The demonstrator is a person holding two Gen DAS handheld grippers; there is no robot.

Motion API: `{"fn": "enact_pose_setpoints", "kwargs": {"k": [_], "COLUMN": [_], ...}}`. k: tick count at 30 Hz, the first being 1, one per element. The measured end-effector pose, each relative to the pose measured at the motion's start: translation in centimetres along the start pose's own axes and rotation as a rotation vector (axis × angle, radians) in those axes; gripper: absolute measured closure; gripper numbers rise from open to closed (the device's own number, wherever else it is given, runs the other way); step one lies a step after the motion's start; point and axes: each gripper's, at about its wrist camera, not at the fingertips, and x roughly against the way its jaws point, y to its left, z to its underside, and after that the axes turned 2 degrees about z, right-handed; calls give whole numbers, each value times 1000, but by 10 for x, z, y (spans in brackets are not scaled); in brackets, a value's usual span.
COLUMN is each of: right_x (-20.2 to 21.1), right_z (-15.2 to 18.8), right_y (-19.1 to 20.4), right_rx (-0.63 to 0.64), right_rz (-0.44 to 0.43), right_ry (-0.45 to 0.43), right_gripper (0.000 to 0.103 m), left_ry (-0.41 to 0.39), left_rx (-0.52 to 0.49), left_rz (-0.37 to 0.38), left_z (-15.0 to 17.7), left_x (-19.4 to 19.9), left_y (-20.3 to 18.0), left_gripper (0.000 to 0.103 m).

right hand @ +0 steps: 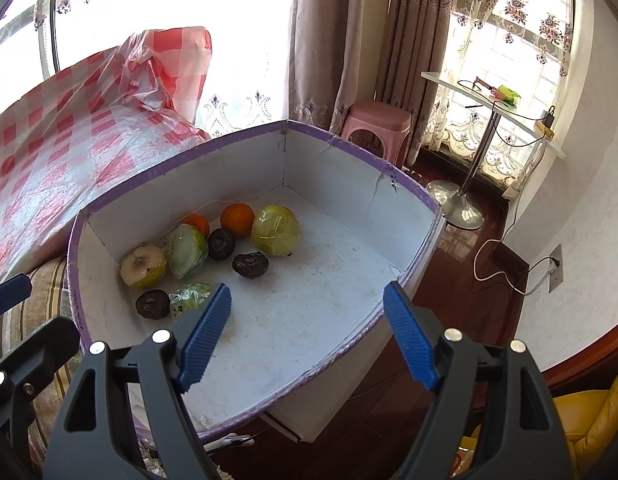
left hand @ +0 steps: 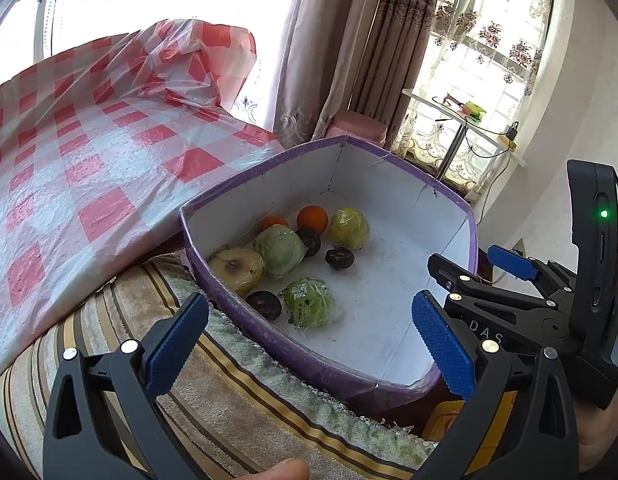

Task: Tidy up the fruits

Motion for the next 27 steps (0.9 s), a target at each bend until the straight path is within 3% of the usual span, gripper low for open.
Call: {"fn": "enact_pose_setpoints", "kwargs": {"k": [27], "right_x": [0], "right_z": [0], "right_y": [0], "right_rx": [0], "right_rz": [0], "right_ry": [-1], "right_gripper": [25], "left_ry": [6], "left_rx": [10], "left_rz": [-5], "left_z": [1], "left_x": [-3], "left_y": [2], "left_gripper": [4]}}
